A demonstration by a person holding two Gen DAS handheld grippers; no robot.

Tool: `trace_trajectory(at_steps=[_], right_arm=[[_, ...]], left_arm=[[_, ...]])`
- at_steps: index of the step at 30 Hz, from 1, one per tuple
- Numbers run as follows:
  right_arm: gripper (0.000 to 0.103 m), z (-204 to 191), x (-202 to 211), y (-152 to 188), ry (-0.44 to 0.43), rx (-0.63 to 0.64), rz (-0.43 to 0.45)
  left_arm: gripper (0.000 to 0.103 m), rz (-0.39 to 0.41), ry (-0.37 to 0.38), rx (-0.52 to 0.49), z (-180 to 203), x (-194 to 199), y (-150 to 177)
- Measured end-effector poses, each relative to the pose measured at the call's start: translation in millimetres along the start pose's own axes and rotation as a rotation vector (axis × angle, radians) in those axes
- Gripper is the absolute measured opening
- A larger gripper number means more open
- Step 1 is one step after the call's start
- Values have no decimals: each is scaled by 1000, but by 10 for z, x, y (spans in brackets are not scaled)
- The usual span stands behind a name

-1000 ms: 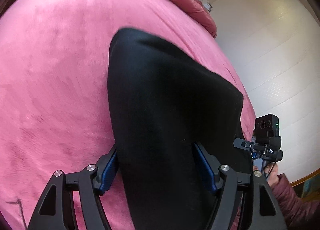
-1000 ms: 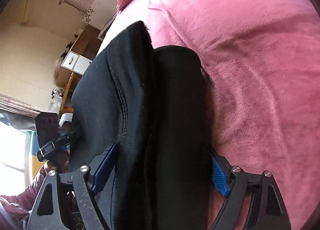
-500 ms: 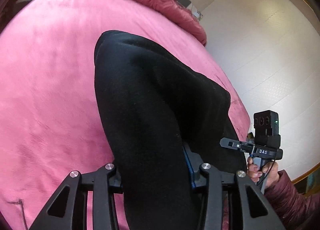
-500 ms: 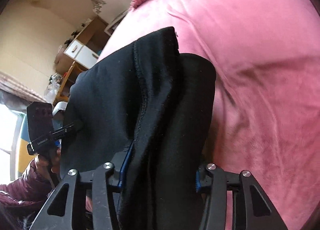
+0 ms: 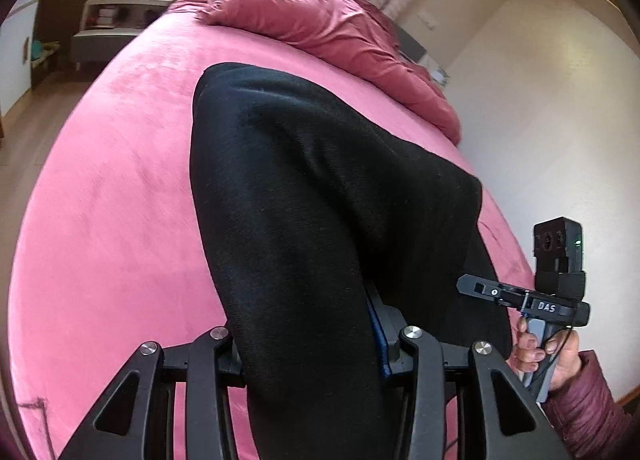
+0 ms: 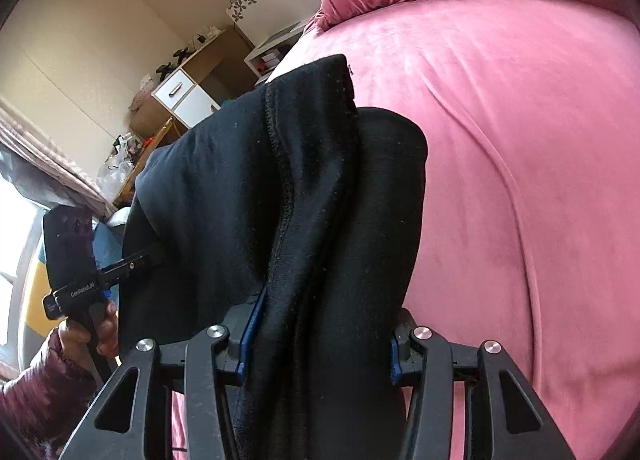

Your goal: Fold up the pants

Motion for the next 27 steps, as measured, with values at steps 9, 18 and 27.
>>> trace_trajectory(at_steps=[9,18,27], right_arm=[[49,173,-582,-339,24,10,-92],[58,415,-991,-223,-35,-74,-89],[62,456,-961,-154,-36,-84,-83]], left_arm=[[48,-51,-105,51,-339,-565,-208],[59,2,-161,51,-413,-716,-141],[62,58,-228,28,-374,-673,-136]])
Point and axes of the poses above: each gripper's, at about its wrist camera, not at the fingertips, and x roughly against the way its jaws point, z to its right, y to its underside, the point moved 9 cm from there along -x, roughly the way its jaws point, and after that the axes turned 12 degrees about x, right-handed, at the moved point
